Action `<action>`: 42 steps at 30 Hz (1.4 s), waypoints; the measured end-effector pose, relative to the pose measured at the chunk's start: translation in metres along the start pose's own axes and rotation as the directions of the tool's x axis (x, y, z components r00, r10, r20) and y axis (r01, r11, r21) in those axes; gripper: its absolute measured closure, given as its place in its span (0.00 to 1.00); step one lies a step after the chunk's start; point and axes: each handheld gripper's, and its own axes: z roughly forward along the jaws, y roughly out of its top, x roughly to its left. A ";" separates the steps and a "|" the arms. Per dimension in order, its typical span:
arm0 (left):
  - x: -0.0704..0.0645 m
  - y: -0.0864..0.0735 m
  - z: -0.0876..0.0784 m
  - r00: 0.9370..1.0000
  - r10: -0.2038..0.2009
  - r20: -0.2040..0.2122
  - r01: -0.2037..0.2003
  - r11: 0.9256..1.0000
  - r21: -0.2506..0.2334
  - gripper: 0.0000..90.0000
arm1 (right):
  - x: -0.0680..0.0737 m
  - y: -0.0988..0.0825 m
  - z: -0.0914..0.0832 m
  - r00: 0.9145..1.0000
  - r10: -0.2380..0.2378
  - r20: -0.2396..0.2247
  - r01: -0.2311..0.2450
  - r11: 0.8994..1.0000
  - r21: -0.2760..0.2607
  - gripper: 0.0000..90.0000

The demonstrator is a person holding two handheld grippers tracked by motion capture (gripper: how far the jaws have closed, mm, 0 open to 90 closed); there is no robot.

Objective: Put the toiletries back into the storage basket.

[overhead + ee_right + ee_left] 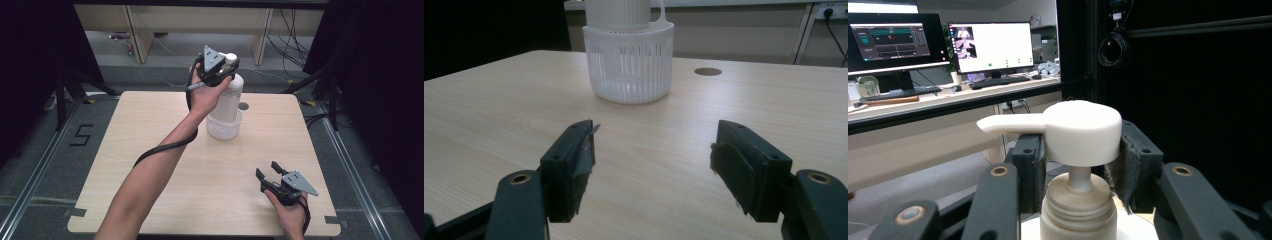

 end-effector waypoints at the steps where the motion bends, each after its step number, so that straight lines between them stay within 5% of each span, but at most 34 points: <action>1: 0.000 -0.001 0.000 1.000 -0.011 0.006 0.011 1.000 0.008 0.66 | 0.000 0.000 0.000 1.000 0.000 0.000 0.000 1.000 0.000 0.37; 25: 0.001 -0.034 0.009 1.000 -0.005 -0.006 0.006 0.996 0.088 0.66 | 0.003 0.000 -0.001 1.000 0.005 -0.009 -0.005 1.000 0.017 0.37; 28: 0.001 -0.038 0.009 1.000 -0.007 -0.007 0.008 0.995 0.099 0.66 | 0.001 0.000 0.001 1.000 -0.014 -0.008 0.014 1.000 -0.017 0.37; 32: 0.001 -0.043 0.010 1.000 -0.011 -0.008 0.012 0.994 0.112 0.66 | 0.004 0.000 -0.001 0.999 0.028 -0.017 -0.028 0.999 0.019 0.37; 42: 0.001 -0.057 0.014 1.000 -0.027 -0.013 0.029 0.989 0.142 0.66 | 0.004 0.000 0.000 0.999 0.030 -0.027 -0.030 1.000 0.011 0.37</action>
